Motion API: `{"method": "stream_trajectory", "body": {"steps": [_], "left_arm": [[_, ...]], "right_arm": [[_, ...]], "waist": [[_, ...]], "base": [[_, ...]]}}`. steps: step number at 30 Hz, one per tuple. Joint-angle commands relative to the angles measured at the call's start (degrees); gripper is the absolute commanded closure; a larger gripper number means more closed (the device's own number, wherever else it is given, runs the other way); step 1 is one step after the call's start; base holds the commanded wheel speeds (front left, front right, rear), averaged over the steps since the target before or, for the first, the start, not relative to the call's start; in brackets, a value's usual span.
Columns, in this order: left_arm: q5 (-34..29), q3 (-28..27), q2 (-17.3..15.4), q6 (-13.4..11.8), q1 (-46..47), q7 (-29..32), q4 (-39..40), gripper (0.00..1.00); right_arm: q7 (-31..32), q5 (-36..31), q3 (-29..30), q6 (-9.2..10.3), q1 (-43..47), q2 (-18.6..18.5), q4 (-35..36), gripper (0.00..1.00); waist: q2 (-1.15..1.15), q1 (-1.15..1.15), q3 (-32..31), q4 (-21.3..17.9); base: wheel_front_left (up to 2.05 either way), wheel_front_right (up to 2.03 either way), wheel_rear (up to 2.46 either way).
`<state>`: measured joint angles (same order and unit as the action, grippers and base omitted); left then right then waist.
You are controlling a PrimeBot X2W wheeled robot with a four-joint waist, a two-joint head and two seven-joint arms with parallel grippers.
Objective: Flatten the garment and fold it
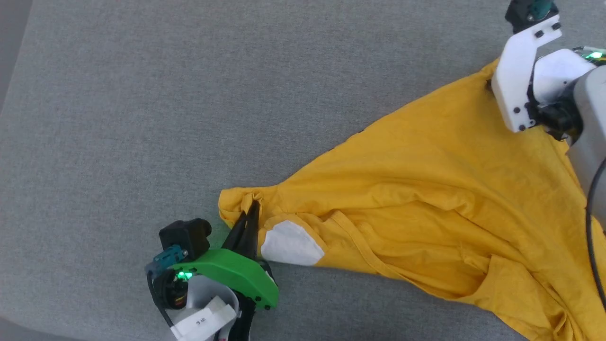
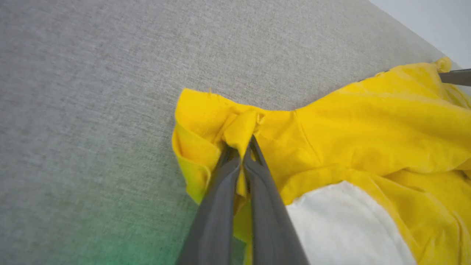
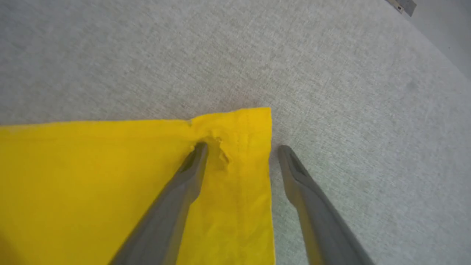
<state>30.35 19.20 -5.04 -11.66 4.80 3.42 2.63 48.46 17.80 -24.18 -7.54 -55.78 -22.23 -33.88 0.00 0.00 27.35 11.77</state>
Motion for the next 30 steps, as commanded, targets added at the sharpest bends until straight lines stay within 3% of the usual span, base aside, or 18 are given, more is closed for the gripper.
{"method": "stream_trajectory", "body": {"steps": [1, 2, 7, 10, 15, 22, 30], "left_arm": [[0.3, -0.5, -0.3, -0.3, 0.2, 0.1, -1.3, 1.00], [0.3, -0.6, -0.4, -0.3, 0.2, 0.1, -1.4, 1.00], [0.4, -1.0, -1.2, -0.6, -0.1, 0.3, -1.4, 1.00], [0.6, -1.4, -1.9, -0.7, -0.4, 0.5, -1.3, 1.00], [1.2, -2.2, -2.8, -1.0, -1.7, 0.9, -1.1, 1.00], [2.7, -3.8, -3.8, -1.6, -5.1, 1.0, 1.0, 1.00], [7.7, -7.5, -3.5, -0.5, -8.4, -0.7, 2.4, 1.00]], "right_arm": [[1.1, 1.6, -1.2, 0.05, 1.9, 0.4, -1.6, 0.72], [0.8, 2.7, -1.2, 0.05, 1.8, 0.2, -1.5, 1.00], [-3.7, 6.2, 1.2, 0.05, 1.2, -0.9, -0.1, 1.00], [-9.6, 8.7, 4.6, 0.05, 2.1, -1.3, 2.1, 1.00], [-14.6, 14.5, 8.9, 0.05, 11.1, -3.5, 10.0, 1.00], [-9.1, 20.5, 15.4, 0.05, 34.3, -6.0, 26.5, 1.00], [-1.2, 22.1, 22.1, 0.05, 53.7, -0.4, 38.7, 1.00]], "waist": [[0.00, 0.00, -0.1, 0.1], [0.00, 0.00, -0.5, -0.1], [0.00, 0.00, -3.3, -1.8], [0.00, 0.00, -6.2, -3.3], [0.00, 0.00, -11.9, -6.5], [0.00, 0.00, -16.9, -12.9], [0.00, 0.00, -20.3, -17.4]], "base": [[0.00, 0.00, 0.00], [0.00, 0.00, 0.00], [0.00, 0.00, 0.00], [0.00, 0.00, 0.00], [0.00, 0.00, 0.00], [0.00, 0.00, 0.00], [0.00, 0.00, 0.00]]}}
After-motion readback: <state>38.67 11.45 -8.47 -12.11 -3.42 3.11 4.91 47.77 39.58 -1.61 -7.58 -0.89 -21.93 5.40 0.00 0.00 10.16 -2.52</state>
